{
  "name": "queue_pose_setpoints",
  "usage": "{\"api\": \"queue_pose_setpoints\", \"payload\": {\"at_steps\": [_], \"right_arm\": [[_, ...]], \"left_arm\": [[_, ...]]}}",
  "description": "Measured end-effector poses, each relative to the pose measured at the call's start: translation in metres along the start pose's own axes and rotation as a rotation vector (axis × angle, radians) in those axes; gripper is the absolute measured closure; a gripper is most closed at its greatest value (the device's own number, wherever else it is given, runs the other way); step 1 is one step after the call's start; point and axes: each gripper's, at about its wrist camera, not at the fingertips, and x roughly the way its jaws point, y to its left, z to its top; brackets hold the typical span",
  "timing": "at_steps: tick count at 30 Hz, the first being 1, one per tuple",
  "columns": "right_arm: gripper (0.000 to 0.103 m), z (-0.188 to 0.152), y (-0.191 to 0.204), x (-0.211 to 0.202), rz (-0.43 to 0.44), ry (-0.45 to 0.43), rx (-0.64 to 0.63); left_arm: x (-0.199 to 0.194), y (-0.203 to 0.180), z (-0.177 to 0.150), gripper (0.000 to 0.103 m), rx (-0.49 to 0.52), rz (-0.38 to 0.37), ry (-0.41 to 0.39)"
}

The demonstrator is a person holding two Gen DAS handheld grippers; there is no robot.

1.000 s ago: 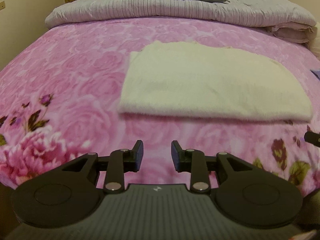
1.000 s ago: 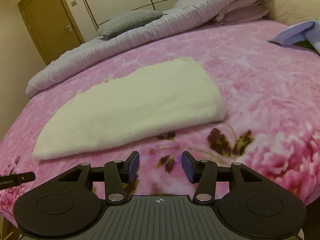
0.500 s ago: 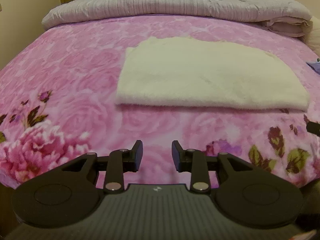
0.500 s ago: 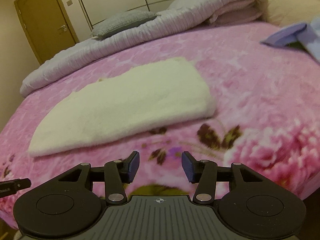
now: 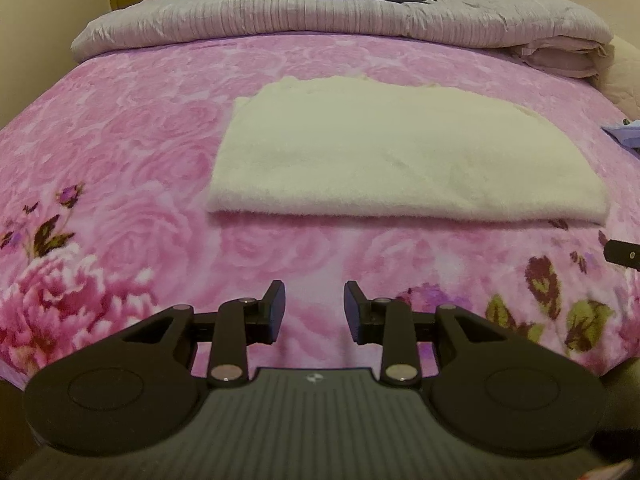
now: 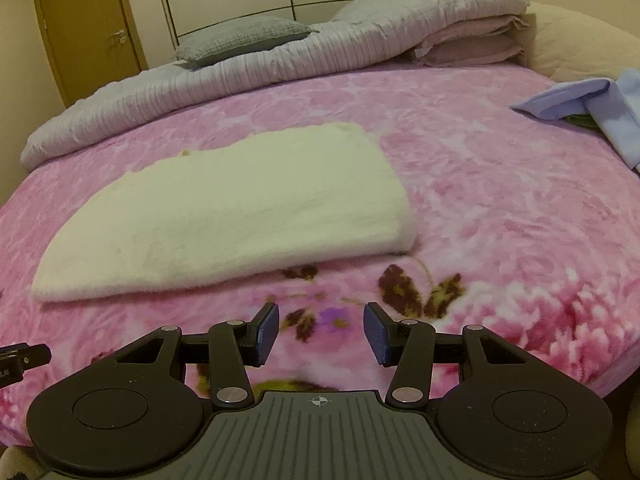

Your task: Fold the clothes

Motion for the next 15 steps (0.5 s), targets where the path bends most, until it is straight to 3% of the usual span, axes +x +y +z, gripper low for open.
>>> {"api": "queue_pose_setpoints", "payload": {"at_steps": [7,12,13,15], "right_arm": [[0.054,0.000,-0.004,0.009,0.107,0.014,0.084],[0.052,-0.005,-0.059,0.035,0.340,0.048,0.553],[0.036,-0.007,-0.068,0.040,0.359,0.053,0.629],[0.020,-0.008,-0.082,0.050,0.380,0.054,0.739]], "left_arm": [[0.002,0.007,-0.001,0.075,-0.026,-0.059,-0.006],[0.003,0.008,0.008,0.075,-0.031,-0.118,-0.040],[0.004,0.007,0.011,0.075,-0.034,-0.134,-0.048],[0.008,0.004,0.018,0.075,-0.030,-0.172,-0.059]]}}
